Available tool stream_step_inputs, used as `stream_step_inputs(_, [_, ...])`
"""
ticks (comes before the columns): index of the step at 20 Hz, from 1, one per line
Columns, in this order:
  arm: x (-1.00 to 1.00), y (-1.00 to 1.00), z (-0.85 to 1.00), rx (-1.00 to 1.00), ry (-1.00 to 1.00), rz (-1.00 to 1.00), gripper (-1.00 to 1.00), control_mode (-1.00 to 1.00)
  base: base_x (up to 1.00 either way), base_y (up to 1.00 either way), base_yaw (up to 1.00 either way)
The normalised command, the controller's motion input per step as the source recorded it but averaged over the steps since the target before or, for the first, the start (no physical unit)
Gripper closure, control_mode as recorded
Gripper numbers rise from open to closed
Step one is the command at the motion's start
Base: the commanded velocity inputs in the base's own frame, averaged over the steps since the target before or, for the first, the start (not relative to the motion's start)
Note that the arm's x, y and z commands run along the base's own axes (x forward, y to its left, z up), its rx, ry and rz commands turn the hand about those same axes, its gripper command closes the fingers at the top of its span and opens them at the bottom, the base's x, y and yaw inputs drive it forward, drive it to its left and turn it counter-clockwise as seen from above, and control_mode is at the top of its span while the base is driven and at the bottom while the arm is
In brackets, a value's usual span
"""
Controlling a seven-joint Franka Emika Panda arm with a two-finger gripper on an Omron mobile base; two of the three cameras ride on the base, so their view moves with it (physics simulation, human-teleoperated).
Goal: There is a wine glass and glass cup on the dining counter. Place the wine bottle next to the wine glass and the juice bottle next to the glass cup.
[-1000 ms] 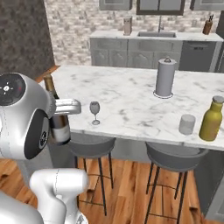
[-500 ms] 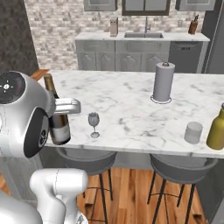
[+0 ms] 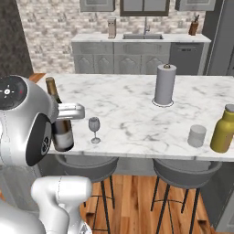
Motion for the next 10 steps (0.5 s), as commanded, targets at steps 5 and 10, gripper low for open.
stream_step_inputs(5, [0.00,0.00,0.00,0.00,0.00,0.00,1.00,1.00,0.04,0.00,0.00])
stream_step_inputs(10, [0.29,-0.20,0.00,0.00,0.03,0.07,1.00,-1.00,0.00,0.00,0.00])
